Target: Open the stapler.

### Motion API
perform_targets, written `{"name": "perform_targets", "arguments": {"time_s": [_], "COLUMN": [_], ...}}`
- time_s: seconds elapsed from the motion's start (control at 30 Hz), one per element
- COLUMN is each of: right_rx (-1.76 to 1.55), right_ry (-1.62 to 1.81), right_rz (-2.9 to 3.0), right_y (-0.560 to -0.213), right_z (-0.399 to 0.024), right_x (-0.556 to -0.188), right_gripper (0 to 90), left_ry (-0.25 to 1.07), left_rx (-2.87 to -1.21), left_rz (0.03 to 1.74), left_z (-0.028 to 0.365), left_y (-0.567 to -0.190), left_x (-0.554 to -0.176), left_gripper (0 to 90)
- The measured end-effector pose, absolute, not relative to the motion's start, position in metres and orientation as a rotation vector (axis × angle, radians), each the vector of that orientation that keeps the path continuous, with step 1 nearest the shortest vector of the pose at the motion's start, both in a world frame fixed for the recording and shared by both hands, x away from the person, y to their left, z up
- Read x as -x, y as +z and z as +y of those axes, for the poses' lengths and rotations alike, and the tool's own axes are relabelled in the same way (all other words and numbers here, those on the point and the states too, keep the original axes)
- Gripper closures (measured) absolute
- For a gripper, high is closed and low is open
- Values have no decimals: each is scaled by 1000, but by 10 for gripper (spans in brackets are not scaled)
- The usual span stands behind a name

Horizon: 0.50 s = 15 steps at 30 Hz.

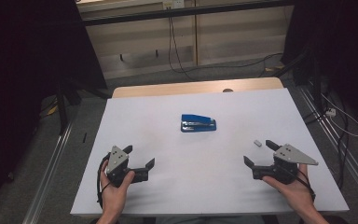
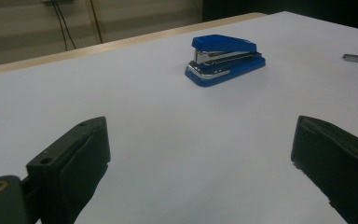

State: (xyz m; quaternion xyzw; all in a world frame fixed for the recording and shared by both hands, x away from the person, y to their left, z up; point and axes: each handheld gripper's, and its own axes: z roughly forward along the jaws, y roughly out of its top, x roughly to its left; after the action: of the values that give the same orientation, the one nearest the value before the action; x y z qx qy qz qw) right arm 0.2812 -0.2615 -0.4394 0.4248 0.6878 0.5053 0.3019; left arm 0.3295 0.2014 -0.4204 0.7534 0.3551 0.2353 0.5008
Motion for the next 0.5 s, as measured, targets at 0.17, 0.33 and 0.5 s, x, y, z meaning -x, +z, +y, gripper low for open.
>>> {"name": "perform_targets", "arguments": {"time_s": [0.17,0.33,0.5], "right_rx": [-1128,-1150,-1158], "right_ry": [1375,1396,1420], "right_rz": [1817,1827,1840], "right_y": [-433,-433,-434], "right_z": [-255,-249,-244], "right_x": [-287,-292,-303], "right_gripper": [36,28,21], "left_ry": [532,514,508], "left_rx": [-1821,-1842,-1849], "left_rz": [813,798,806], "left_z": [189,182,176], "left_y": [-423,-427,-431], "left_x": [-337,-344,-352], "left_gripper": [54,54,48]}}
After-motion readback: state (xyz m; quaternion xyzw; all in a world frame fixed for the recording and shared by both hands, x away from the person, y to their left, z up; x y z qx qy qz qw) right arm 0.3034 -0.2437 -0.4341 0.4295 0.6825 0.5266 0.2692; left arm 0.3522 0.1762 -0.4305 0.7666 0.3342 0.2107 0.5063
